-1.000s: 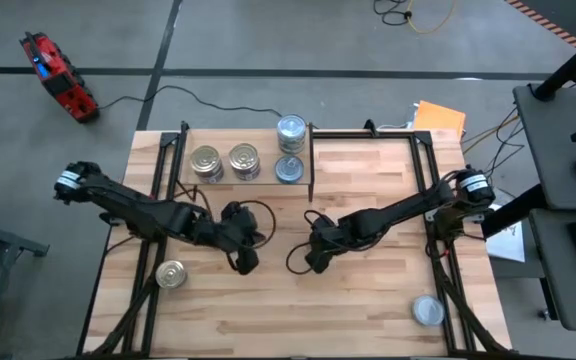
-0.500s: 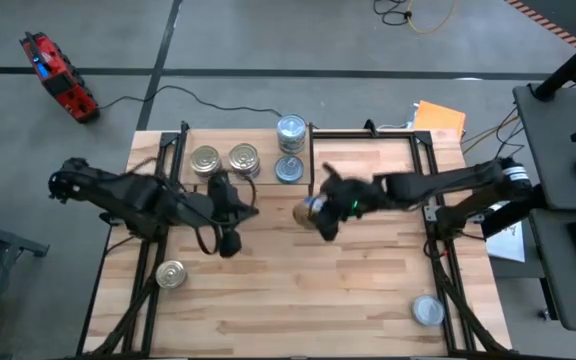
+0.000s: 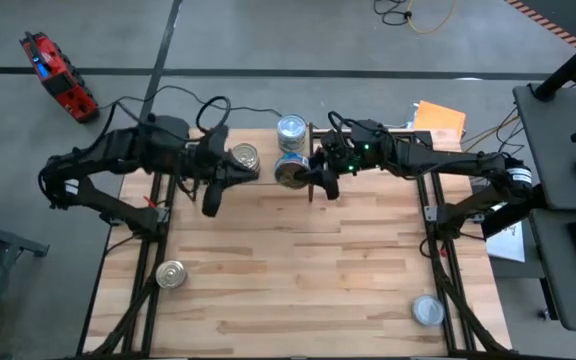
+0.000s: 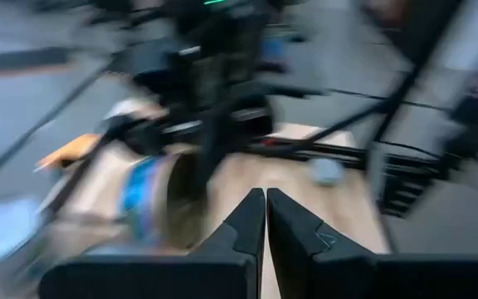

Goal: Stack canned seafood by type on shelf
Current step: Stack the blue and pink tuna can on top of the blue and pink tuna can on the shelf

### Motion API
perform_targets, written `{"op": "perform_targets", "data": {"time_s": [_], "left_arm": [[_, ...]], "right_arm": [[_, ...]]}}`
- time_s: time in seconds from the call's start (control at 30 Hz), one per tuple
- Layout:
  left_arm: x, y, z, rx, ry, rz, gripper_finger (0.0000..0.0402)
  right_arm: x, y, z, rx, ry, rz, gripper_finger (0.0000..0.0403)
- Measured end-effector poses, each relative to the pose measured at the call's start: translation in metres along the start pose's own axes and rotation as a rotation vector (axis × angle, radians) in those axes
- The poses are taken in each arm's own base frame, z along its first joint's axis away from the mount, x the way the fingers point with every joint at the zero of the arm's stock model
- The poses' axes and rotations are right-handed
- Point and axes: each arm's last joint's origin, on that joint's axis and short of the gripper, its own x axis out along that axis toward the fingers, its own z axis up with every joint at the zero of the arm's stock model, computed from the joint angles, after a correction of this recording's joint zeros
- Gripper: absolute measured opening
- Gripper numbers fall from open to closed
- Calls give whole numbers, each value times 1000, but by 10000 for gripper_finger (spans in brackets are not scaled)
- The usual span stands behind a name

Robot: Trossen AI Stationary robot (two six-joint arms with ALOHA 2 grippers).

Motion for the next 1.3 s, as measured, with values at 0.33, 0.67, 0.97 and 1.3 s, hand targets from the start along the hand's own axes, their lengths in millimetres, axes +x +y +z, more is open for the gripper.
{"op": "perform_targets", "data": {"time_s": [0.33,0.67,0.97,1.3], "left_arm": [[26,20,-13,-36,-46,-101,0],[57,28,-25,-167,-164,53,0],[58,30,-29,-140,-121,96,42],[50,32,-20,-61,-134,113,190]], "right_arm": [[-20,3,15,-213,-63,54,180],[-38,14,24,-285,-127,77,180],[-39,14,25,-254,-130,71,180],[-37,14,26,-348,-151,83,180]]}}
